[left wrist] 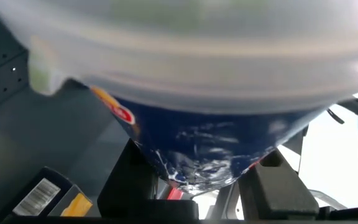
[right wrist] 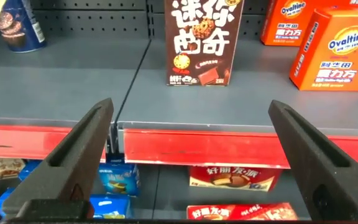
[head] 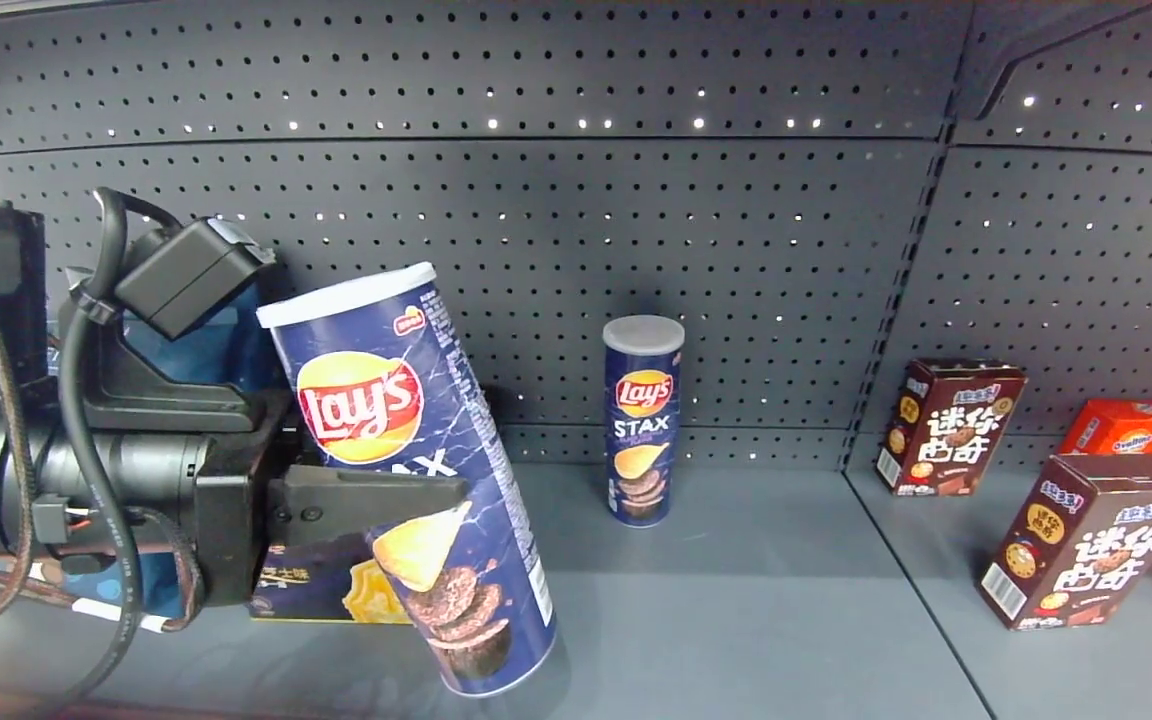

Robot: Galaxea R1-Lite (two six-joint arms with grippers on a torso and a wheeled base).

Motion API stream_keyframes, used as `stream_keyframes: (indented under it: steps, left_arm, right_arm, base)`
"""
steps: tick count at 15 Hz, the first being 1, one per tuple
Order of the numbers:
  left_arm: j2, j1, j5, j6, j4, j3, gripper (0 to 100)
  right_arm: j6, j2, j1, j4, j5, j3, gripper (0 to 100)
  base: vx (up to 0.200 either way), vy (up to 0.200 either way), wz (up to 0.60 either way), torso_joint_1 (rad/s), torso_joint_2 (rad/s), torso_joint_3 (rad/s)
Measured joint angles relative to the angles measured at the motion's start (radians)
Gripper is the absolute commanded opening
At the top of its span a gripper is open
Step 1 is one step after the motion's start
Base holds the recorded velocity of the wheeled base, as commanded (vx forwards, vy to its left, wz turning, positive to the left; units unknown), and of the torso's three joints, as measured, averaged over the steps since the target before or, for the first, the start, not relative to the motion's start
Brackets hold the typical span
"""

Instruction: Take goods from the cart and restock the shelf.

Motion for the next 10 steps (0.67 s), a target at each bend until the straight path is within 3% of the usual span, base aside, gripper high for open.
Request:
stream_keyframes:
  steps: [2,6,8,10]
  left_arm:
    - [0.000,-0.003,0.002,0.007,0.000,-0.002,0]
    - [0.000,-0.003,0.002,0.065,0.056,0.009,0]
    - [0.000,-0.003,0.003,0.102,0.070,0.012,0]
    - [0.001,-0.003,0.002,0.119,0.073,0.015,0]
  right_arm:
    - [-0.005,0.000,-0.002,0.000,-0.061,0.000,100]
    - [0.022,0.006,-0.002,0.003,-0.067,-0.013,100]
    - [0.085,0.070,0.008,0.009,-0.045,-0.129,100]
    - [0.052,0.187,0.027,0.027,0.028,-0.282,100]
  base:
    - [0.000,0.000,0.00,0.000,0.00,0.000]
    - [0.000,0.000,0.00,0.000,0.00,0.000]
    - [0.000,0.000,0.00,0.000,0.00,0.000]
    - [0.000,0.000,0.00,0.000,0.00,0.000]
